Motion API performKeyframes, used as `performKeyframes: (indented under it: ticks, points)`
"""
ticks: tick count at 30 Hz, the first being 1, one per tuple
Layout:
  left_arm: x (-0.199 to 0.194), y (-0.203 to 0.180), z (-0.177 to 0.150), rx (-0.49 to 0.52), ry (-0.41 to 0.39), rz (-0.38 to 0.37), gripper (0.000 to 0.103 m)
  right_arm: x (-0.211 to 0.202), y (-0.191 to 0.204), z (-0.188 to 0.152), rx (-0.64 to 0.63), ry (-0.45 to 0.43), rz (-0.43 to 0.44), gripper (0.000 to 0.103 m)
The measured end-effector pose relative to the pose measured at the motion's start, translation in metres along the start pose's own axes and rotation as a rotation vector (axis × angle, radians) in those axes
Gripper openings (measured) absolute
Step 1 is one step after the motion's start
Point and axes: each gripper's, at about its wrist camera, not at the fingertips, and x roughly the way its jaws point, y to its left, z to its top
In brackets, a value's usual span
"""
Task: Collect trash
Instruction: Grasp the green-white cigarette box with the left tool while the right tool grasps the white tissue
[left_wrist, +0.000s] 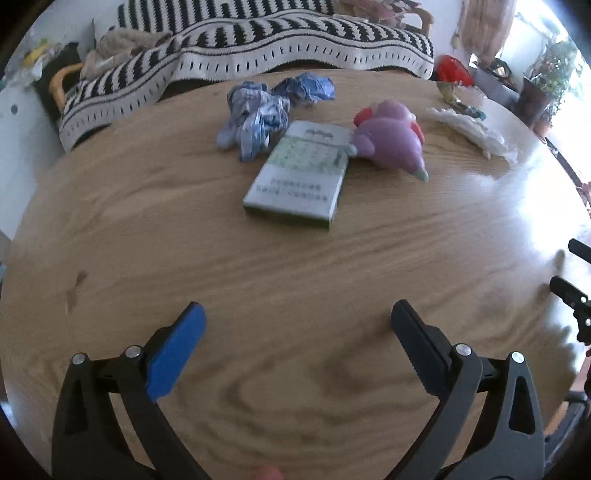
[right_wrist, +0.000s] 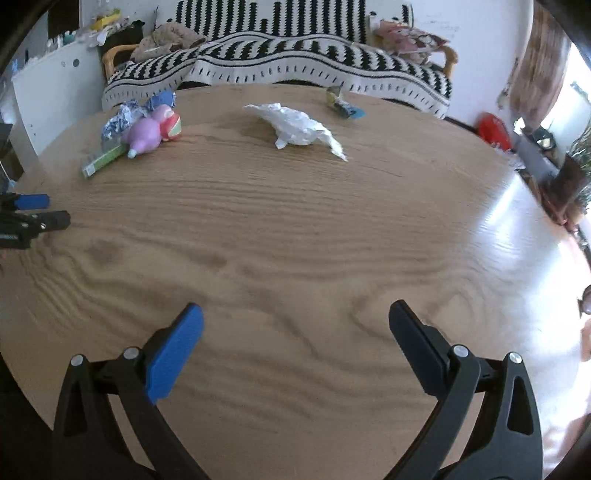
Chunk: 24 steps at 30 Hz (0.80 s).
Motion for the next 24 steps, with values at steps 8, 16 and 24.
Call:
performKeyframes:
  ticks: [8,16,24]
  points:
    - [0.021,0.007,0.035,0.018,-0.021,-0.008,0.098,0.042,-0.020,0.057,0.027,-0.011,0.011,0.098]
    - [0.035,0.008,0.056,0.025,-0.040,-0.014,0.098,0.078,-0.020,0.112,-0.057,-0.009,0.067,0.098]
    - [0.038,0.005,0.064,0.037,-0.040,-0.022,0.098,0.096,-0.014,0.137,-0.074,0.007,0.080,0.096]
